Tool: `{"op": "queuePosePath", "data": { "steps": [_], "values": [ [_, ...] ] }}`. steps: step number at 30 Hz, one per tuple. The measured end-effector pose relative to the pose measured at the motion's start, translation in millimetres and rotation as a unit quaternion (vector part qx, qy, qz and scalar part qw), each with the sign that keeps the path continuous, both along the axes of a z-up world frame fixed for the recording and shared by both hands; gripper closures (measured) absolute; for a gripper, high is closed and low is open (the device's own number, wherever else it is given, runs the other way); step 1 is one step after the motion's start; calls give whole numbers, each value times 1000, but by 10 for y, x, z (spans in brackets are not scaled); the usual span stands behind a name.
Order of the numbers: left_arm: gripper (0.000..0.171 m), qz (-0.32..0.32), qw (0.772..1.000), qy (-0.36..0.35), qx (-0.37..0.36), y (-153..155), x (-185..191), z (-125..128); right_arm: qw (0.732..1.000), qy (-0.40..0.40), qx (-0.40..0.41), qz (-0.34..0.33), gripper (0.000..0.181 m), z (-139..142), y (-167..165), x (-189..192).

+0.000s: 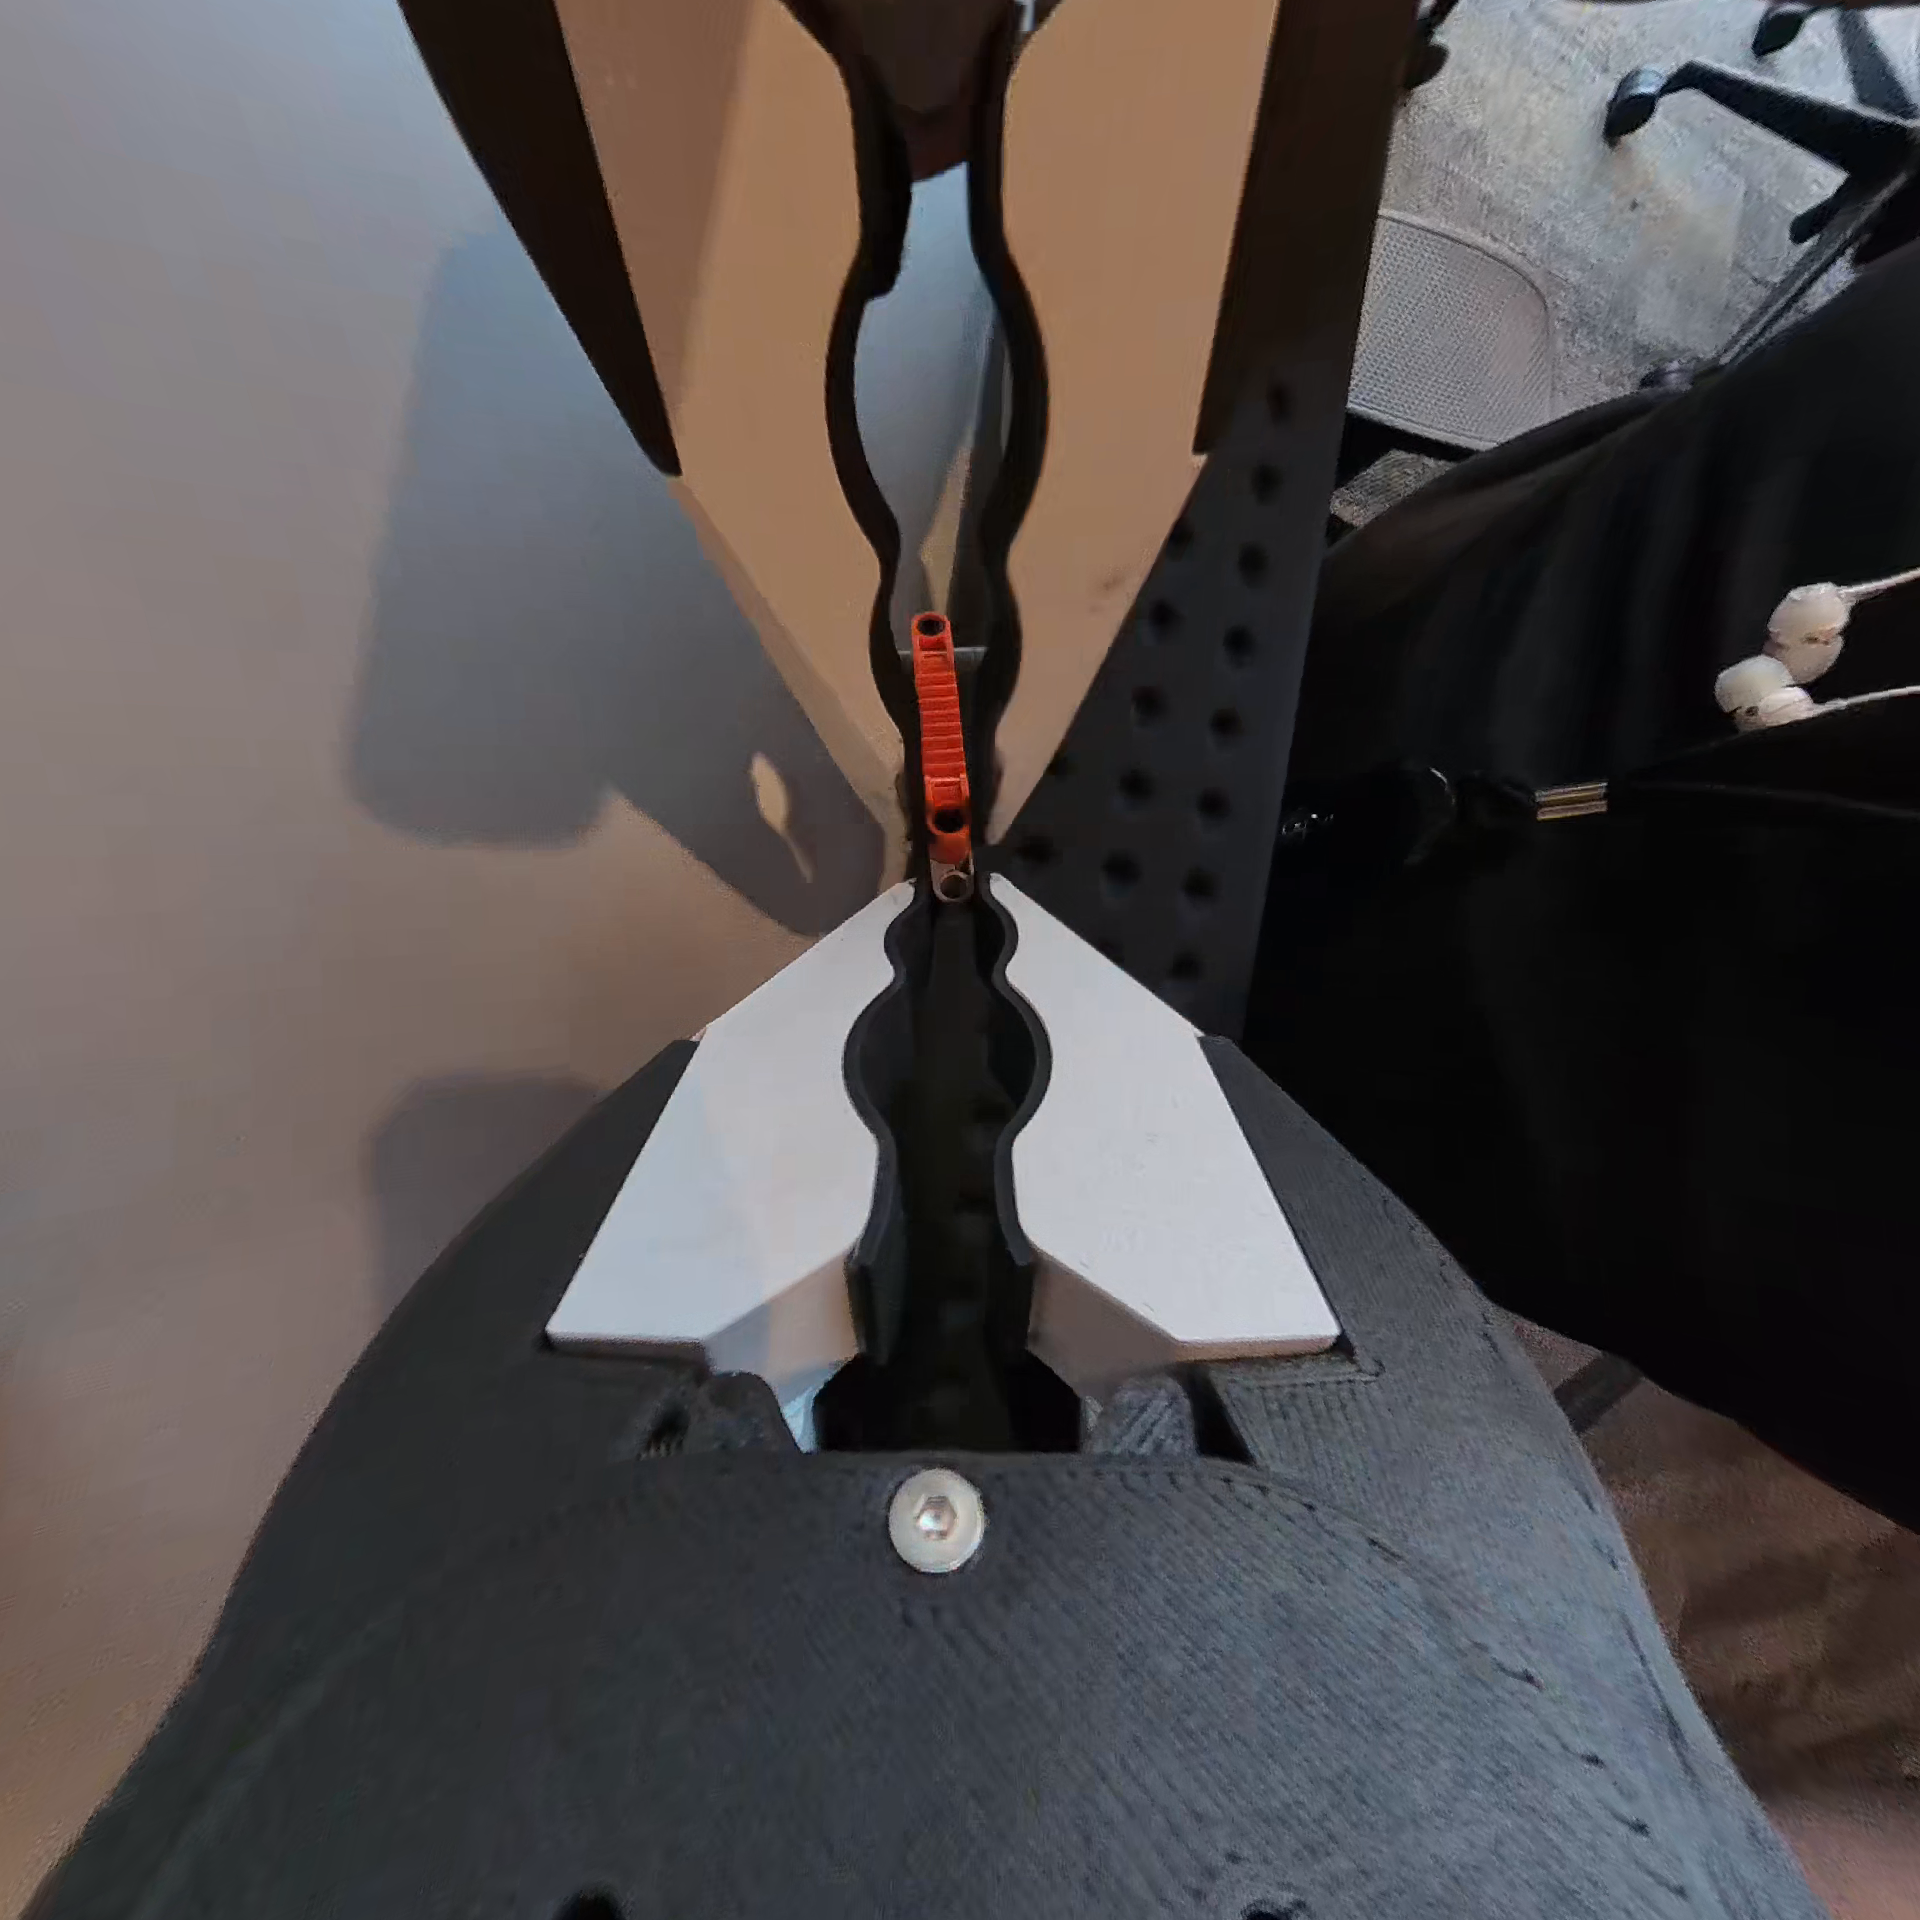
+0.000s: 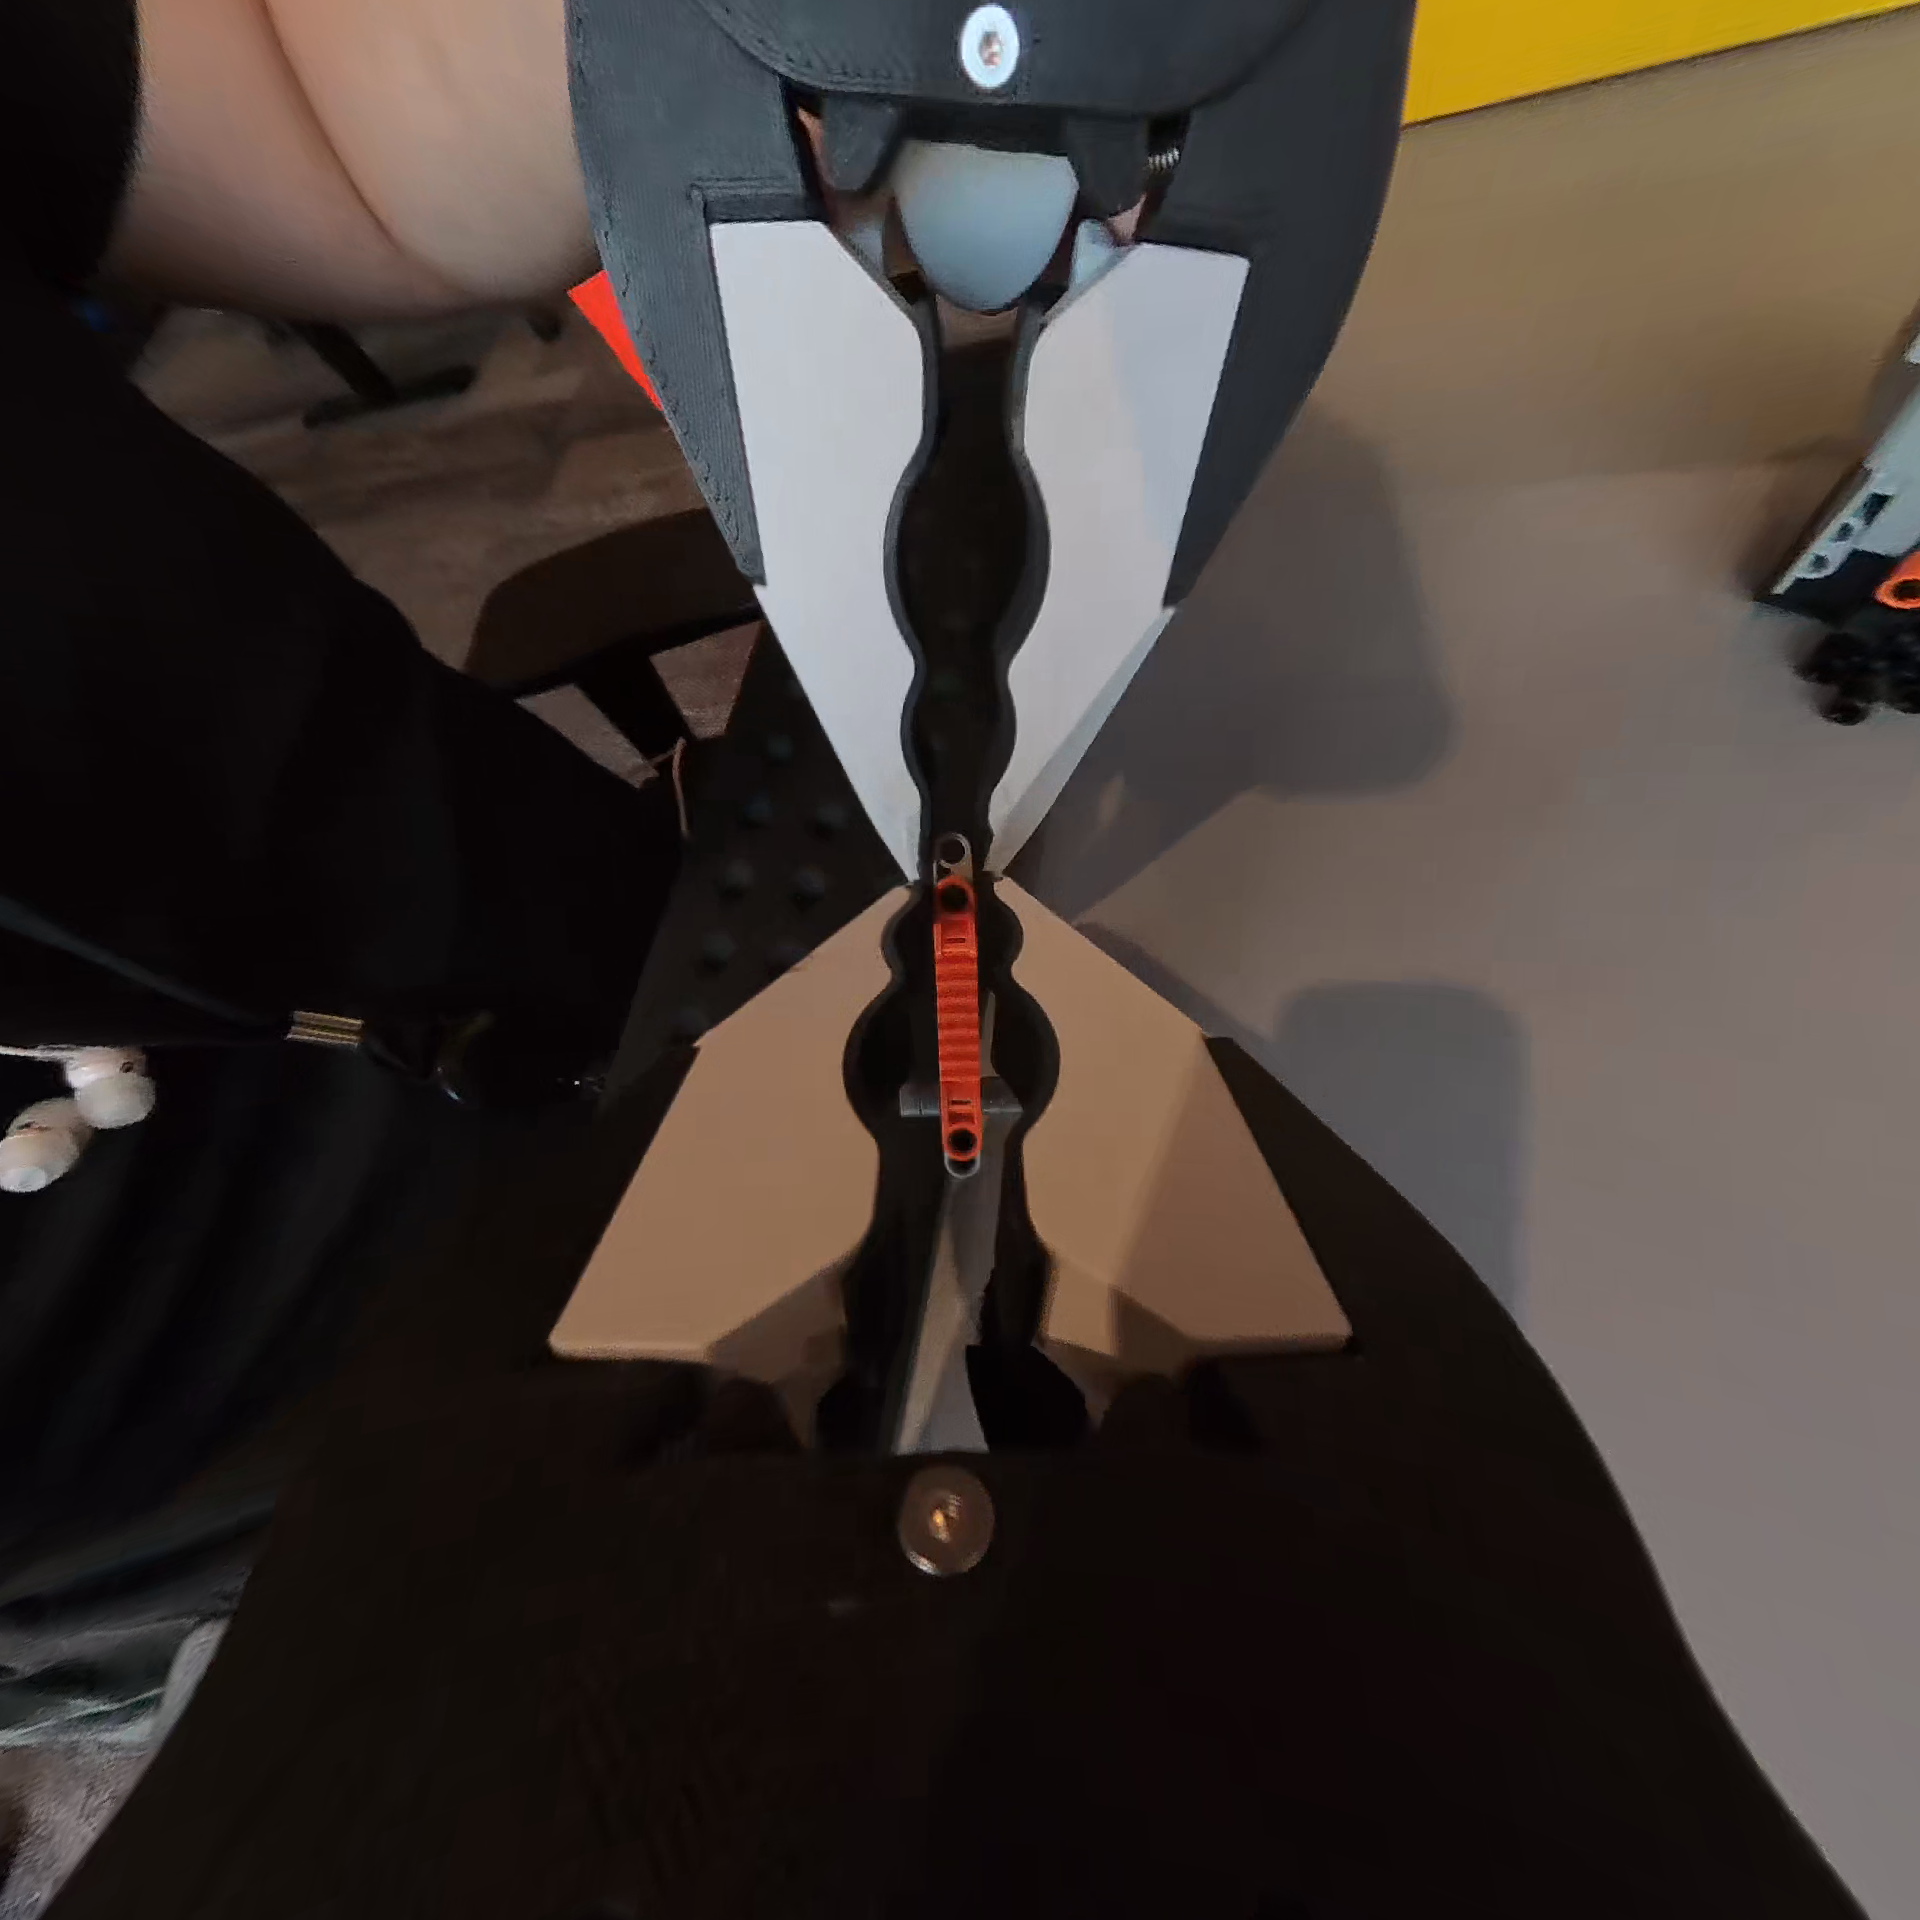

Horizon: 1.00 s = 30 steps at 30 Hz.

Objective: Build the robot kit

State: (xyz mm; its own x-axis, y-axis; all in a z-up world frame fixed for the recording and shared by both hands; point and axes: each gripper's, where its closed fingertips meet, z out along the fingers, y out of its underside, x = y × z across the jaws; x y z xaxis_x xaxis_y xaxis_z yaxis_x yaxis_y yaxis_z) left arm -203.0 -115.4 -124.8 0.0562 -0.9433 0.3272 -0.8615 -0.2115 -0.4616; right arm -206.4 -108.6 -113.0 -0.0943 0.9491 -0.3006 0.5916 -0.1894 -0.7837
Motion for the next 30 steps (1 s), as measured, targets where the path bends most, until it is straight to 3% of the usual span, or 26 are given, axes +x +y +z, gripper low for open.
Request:
{"op": "queuePosePath", "data": {
  "steps": [7,10,15,18,20,24,30],
  "values": [
    [165,9,1000,-20,8,91,18,73,1000,19,10,-21,175,-27,58,18],
    [165,43,995,-90,12,181,53,218,995,78,-9,-58,175,106,140,19],
    [147,128,948,-286,-58,233,147,487,975,180,-81,-102,175,302,219,57],
    [163,171,911,-373,-53,299,151,552,967,212,-93,-110,175,367,218,58],
    [166,175,898,-399,-66,261,157,553,965,217,-107,-102,175,368,182,67],
    [167,161,918,-355,-67,204,143,428,968,197,-126,-92,171,268,109,69],
    [166,120,950,-290,-12,182,141,354,981,150,-85,-87,175,202,128,86]
  ]
}}
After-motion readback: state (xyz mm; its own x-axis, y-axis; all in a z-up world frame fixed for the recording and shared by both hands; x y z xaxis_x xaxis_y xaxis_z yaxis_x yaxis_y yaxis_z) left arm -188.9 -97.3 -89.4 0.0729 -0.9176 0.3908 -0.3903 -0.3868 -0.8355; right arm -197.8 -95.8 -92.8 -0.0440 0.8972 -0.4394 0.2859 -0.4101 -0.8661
